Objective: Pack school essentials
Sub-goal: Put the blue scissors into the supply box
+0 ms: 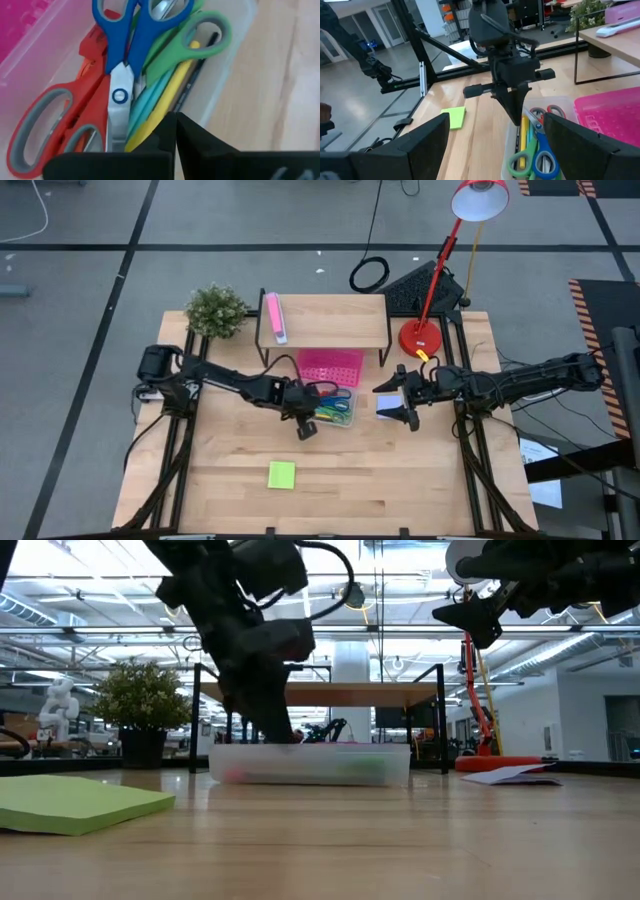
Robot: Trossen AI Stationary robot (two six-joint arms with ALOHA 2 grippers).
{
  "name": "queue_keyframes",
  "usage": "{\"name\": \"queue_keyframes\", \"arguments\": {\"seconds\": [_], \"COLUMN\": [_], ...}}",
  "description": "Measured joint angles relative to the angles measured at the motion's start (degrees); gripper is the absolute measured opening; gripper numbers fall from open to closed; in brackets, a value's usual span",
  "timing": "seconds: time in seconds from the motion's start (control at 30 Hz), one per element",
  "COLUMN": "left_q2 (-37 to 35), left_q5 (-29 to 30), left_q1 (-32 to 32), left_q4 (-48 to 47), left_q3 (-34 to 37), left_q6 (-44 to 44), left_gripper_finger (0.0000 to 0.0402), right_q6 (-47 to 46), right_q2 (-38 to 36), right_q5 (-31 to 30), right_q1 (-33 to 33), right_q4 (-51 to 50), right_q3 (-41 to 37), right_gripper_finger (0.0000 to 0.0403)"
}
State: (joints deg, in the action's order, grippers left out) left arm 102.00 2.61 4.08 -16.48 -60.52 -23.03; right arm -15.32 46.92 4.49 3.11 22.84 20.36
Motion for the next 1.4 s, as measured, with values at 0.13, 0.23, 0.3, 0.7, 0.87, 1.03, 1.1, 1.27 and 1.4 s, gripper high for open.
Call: {"name": "queue_keyframes", "arguments": {"seconds": [0.13, 0.23, 0.3, 0.7, 0.87, 1.03, 1.1, 1.27, 1.4], "left_q2": [1.17, 2.0, 2.04, 1.18, 0.32, 0.31, 0.29, 0.31, 0.27], "left_q5": [0.07, 0.5, 0.48, 5.66, 8.73, 9.09, 9.38, 9.14, 8.71], "left_q1": [-0.89, -1.48, -1.67, -1.92, -2.17, -3.01, -3.19, -3.82, -3.8], "left_q4": [-1.9, -1.87, -2.73, -3.31, -3.07, -2.84, -2.65, -0.17, 0.26], "left_q3": [-0.01, -0.14, 0.03, -0.03, -0.03, -0.03, -0.03, -0.03, -0.03], "left_q6": [-0.37, 0.07, 0.55, 2.13, 2.42, 3.09, 4.03, 6.11, 7.45], "left_gripper_finger": [0.0017, 0.0008, 0.0003, 0.0003, 0.0013, 0.0014, 0.0008, 0.0008, 0.0015], "right_q6": [0.19, 0.21, 0.21, 0.2, 0.38, 0.41, 0.4, 0.4, 0.28], "right_q2": [0.02, 0.02, 0.0, 0.02, 0.02, 0.02, 0.02, 0.02, 0.02], "right_q5": [0.09, 0.11, 0.11, 0.21, 0.2, 0.22, 0.22, 0.22, 0.22], "right_q1": [0.0, 0.0, 0.0, 0.0, 0.0, 0.0, 0.0, 0.0, 0.0], "right_q4": [-0.58, -0.84, -0.77, -0.72, -0.82, -0.82, -0.82, -0.82, -0.84], "right_q3": [0.0, 0.0, 0.0, 0.0, 0.0, 0.0, 0.0, 0.0, 0.0], "right_gripper_finger": [0.0314, 0.0314, 0.0314, 0.0314, 0.0314, 0.0314, 0.0314, 0.0314, 0.0314]}}
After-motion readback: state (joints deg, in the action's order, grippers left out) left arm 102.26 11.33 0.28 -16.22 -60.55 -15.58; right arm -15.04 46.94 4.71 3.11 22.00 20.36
